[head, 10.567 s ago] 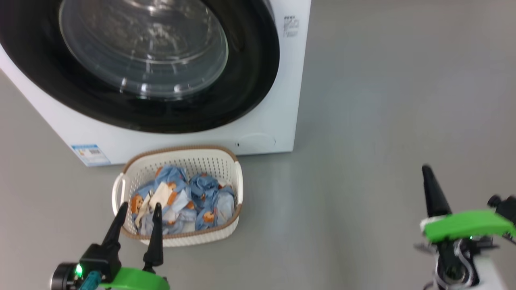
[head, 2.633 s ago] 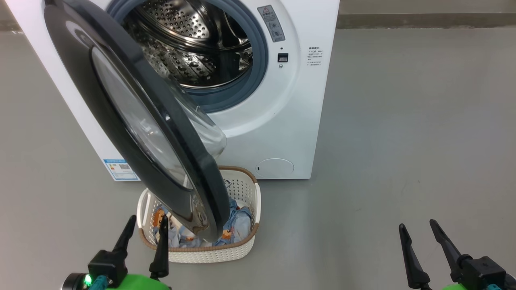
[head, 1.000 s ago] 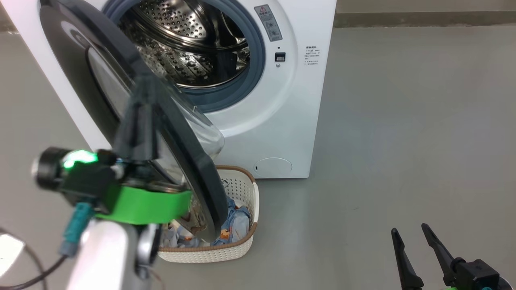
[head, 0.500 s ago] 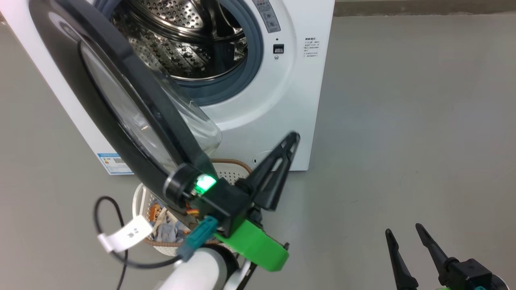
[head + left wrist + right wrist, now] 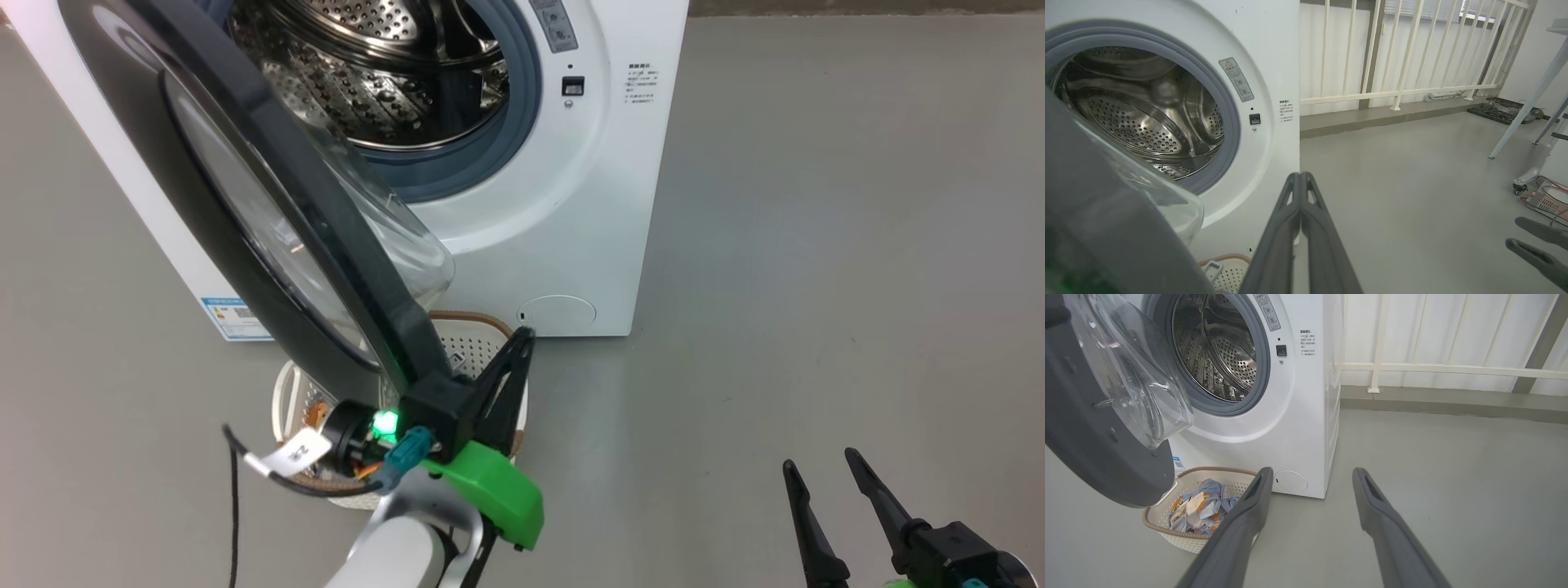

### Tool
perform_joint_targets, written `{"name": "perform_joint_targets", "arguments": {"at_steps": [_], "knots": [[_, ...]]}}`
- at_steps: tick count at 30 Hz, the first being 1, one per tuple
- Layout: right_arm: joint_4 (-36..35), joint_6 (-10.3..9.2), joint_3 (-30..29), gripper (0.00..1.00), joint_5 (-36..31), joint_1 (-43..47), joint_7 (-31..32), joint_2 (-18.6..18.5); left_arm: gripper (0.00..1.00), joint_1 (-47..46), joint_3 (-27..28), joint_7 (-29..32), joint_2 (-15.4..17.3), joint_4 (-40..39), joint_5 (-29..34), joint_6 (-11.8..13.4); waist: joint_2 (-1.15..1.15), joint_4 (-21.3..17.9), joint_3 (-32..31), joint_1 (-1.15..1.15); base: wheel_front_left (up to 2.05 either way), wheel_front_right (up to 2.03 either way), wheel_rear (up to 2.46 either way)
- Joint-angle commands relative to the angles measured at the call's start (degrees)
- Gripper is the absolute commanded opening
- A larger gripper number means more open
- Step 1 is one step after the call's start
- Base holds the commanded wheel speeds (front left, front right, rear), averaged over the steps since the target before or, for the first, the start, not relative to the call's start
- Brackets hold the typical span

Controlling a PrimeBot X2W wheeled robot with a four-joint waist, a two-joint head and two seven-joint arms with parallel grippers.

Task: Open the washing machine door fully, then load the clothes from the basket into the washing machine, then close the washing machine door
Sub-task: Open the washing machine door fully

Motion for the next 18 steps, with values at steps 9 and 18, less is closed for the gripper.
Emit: {"name": "perform_joint_targets", "arguments": {"at_steps": [9,18], "knots": [[-1.6,0.16,1.1,1.00,0.4,-1.2,0.0,-0.5,0.00,1.6,4.7,-3.6,0.9,1.5,-2.2,2.5,0.00,0.0,-0.5,0.00,0.00,0.00,0.00],[-1.5,0.16,1.1,1.00,0.9,-1.0,0.1,-0.5,0.00,2.9,6.3,-4.9,2.2,2.0,-2.8,3.9,0.00,0.2,-0.6,0.00,0.00,0.00,0.00]]}}
